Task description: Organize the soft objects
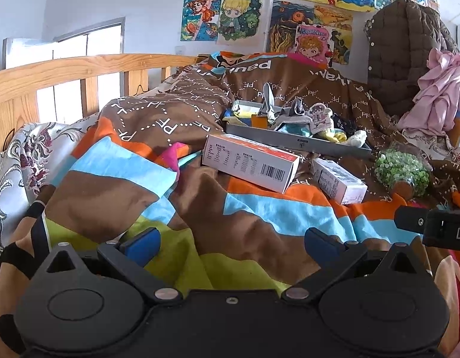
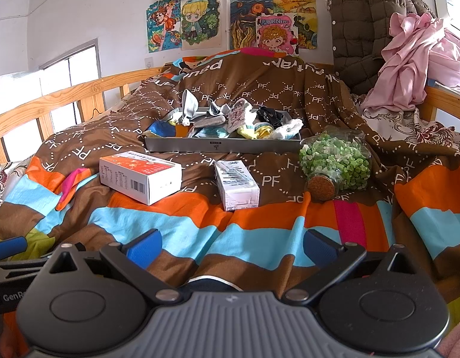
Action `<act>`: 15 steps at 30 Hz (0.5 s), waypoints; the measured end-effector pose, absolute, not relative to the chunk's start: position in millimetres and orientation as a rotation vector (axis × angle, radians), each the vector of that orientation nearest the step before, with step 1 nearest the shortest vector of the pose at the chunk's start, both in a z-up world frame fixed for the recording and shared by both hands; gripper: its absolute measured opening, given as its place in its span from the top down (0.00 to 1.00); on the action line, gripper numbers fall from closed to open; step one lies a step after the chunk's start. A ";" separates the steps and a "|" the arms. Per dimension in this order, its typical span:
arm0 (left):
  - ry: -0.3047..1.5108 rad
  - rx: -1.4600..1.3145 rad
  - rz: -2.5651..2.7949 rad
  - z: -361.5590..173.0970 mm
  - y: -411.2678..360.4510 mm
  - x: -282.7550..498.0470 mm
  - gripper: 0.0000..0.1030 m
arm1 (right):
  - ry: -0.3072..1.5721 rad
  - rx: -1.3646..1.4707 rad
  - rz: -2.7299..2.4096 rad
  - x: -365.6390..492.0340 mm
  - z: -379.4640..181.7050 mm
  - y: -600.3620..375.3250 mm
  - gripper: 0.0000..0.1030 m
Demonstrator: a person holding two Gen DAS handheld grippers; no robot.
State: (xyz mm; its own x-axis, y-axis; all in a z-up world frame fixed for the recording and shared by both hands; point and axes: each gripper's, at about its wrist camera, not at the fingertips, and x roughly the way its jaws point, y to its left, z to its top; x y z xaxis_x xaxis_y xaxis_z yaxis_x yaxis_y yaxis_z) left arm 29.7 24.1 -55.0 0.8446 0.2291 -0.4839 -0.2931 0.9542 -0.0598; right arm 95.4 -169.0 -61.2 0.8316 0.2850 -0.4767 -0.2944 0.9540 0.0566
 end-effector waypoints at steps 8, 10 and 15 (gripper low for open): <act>0.510 -0.148 0.299 -55.3 27.9 31.3 0.01 | 0.502 -0.020 0.307 95.4 -61.1 -169.0 0.00; 0.510 -0.148 0.295 -55.2 27.6 31.3 0.01 | 0.503 -0.020 0.308 95.2 -61.0 -169.4 0.00; 0.506 -0.142 0.291 -55.1 26.2 30.6 0.01 | 0.503 -0.020 0.308 95.4 -61.0 -169.0 0.00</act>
